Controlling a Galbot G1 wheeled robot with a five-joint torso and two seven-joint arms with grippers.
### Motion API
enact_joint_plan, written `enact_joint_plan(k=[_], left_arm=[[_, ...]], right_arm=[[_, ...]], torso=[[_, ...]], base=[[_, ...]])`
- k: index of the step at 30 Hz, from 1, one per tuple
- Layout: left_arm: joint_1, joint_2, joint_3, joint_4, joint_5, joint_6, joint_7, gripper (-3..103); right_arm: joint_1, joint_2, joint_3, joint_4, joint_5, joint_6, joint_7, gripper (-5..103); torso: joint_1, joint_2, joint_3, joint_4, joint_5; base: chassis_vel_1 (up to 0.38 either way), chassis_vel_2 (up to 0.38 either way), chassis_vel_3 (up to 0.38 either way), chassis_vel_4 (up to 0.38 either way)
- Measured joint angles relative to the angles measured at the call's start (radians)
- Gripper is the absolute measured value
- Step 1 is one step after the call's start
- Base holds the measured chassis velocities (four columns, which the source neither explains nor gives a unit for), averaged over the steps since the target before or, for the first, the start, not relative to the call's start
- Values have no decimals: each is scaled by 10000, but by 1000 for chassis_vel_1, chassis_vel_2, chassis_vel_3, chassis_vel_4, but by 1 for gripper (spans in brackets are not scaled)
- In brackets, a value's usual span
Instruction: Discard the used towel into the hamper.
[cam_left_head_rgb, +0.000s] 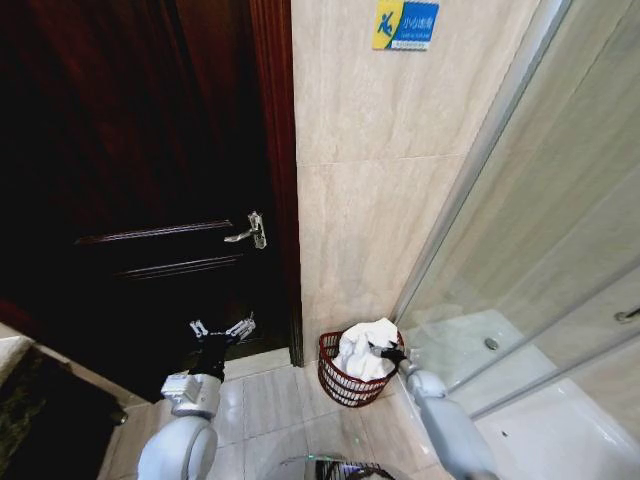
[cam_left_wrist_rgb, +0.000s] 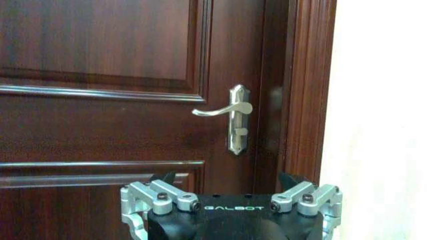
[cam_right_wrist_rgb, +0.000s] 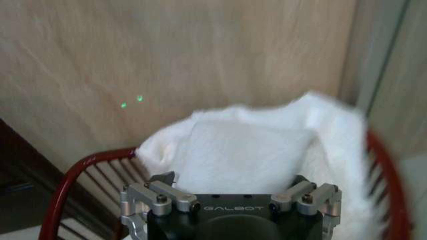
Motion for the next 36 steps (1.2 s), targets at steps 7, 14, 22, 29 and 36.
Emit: enact_joint_plan(k=[7, 14, 22, 29, 36], left_arm=[[0, 1, 0, 0, 1, 0, 0, 100], [0, 0, 0, 0, 0, 0, 0, 100], [0, 0, 0, 0, 1, 0, 0, 100], [0, 2, 0, 0, 1, 0, 0, 100], [0, 1, 1, 0, 0, 0, 1, 100]], right_arm=[[604, 511, 114, -1962, -173, 520, -82, 100], [1522, 560, 234, -3420, -10, 29, -66, 100], [2139, 639, 446, -3835, 47, -1959, 308, 100], [1063, 724, 12, -1383, 644, -2757, 430, 100], [-520, 13, -488, 1839, 348, -3317, 669, 100]], torso=[[4, 17, 6, -10, -6], [12, 26, 13, -5, -3], [15, 35, 18, -7, -7], [17, 39, 23, -4, 1], [18, 43, 23, -6, 3]], base=[[0, 0, 0, 0], [0, 0, 0, 0], [0, 0, 0, 0], [0, 0, 0, 0], [0, 0, 0, 0]])
